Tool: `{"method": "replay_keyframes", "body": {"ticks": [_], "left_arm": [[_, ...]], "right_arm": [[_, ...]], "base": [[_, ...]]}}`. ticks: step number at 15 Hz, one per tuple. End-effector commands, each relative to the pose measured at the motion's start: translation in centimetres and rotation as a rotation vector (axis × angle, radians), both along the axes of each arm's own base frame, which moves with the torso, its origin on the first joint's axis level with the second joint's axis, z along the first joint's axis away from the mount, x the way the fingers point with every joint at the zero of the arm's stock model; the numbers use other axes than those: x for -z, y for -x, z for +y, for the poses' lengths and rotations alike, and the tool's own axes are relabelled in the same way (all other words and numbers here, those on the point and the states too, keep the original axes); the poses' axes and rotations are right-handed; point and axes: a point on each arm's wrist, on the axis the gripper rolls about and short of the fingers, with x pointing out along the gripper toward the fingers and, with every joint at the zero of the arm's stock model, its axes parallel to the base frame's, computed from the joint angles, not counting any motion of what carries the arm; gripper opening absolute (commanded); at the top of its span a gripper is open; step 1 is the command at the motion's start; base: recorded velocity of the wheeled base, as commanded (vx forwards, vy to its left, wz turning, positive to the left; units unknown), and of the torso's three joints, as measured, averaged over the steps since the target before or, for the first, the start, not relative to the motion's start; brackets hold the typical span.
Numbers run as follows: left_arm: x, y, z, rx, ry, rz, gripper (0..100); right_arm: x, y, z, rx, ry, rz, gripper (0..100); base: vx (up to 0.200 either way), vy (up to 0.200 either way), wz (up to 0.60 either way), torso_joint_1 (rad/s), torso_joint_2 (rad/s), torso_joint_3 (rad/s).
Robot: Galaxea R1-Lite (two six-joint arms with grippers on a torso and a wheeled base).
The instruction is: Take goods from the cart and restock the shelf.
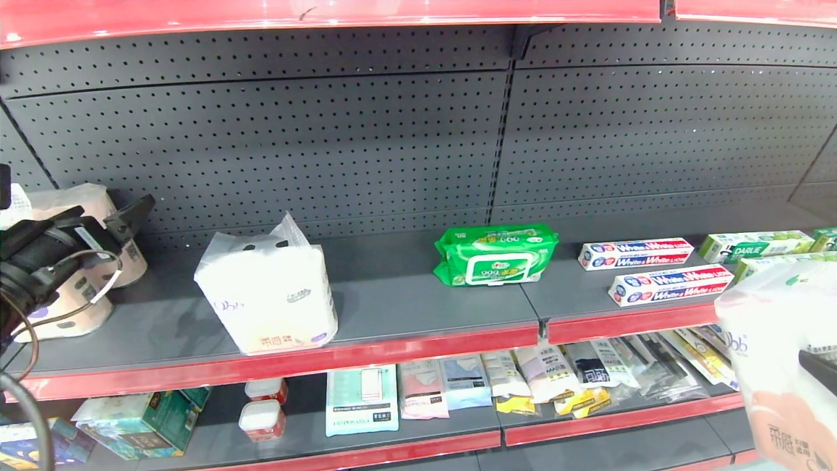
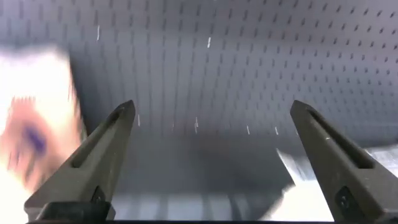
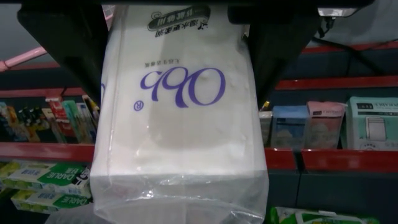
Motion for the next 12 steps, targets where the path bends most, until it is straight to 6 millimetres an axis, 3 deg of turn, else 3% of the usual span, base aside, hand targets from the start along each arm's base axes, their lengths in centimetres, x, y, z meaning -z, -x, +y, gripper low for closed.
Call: {"method": "replay_keyframes", "body": {"ticks": [1,5,9,12], "left_arm": [[-4.2,5.8,-1.7,-0.012,0.061,0.015,100],[-4.8,15.2,-4.9,0.244,0.076,0.153,100],[-4.1,21.1,-7.1,0.441,0.03,0.122,100],[-2.8,25.7,-7.6,0.596,0.021,0.159,100]], "right_arm": [[-0.3,0.6,0.1,-0.002,0.006,-0.033,0],[-1.2,0.4,0.5,-0.114,-0.01,-0.06,0],[-1.9,-0.6,0.7,-0.156,-0.03,-0.05,0],[-1.7,-1.0,0.7,-0.148,-0.058,-0.03,0]], "base": [[0.0,0.0,0.0,0.0,0.0,0.0],[0.0,0.0,0.0,0.0,0.0,0.0],[0.0,0.0,0.0,0.0,0.0,0.0],[0.0,0.0,0.0,0.0,0.0,0.0]]}}
